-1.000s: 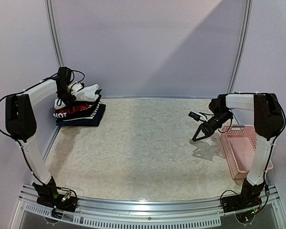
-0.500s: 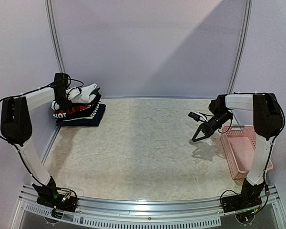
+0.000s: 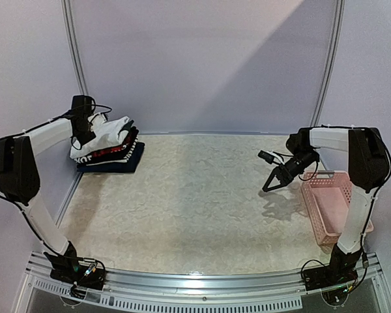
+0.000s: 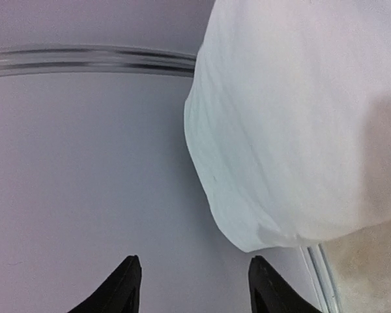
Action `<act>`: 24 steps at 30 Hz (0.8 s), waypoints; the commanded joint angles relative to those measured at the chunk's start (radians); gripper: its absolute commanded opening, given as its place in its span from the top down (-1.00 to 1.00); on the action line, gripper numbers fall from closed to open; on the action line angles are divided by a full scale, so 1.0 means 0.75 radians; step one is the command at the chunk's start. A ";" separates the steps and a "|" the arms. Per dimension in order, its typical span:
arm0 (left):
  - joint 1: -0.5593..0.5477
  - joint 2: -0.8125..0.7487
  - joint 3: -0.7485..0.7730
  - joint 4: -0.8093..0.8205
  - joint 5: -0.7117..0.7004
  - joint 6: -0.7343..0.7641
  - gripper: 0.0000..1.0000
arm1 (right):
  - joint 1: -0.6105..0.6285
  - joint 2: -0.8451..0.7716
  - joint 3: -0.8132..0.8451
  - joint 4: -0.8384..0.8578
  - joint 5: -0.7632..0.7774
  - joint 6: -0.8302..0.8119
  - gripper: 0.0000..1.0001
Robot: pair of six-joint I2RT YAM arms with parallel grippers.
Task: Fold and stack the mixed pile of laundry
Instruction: Adjust the square-folded T-shirt at the corner of the board, then reset both arms
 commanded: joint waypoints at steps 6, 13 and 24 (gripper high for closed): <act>-0.355 -0.115 0.208 -0.354 -0.152 -0.448 -0.73 | -0.004 -0.262 0.153 -0.005 0.123 0.059 -0.98; -0.510 -0.303 0.310 -0.544 0.409 -1.034 -0.99 | -0.036 -0.504 0.207 0.287 0.542 0.301 -0.98; -0.544 -0.564 -0.331 0.011 0.797 -1.457 -0.99 | -0.141 -0.962 -0.405 1.133 0.906 0.857 -0.98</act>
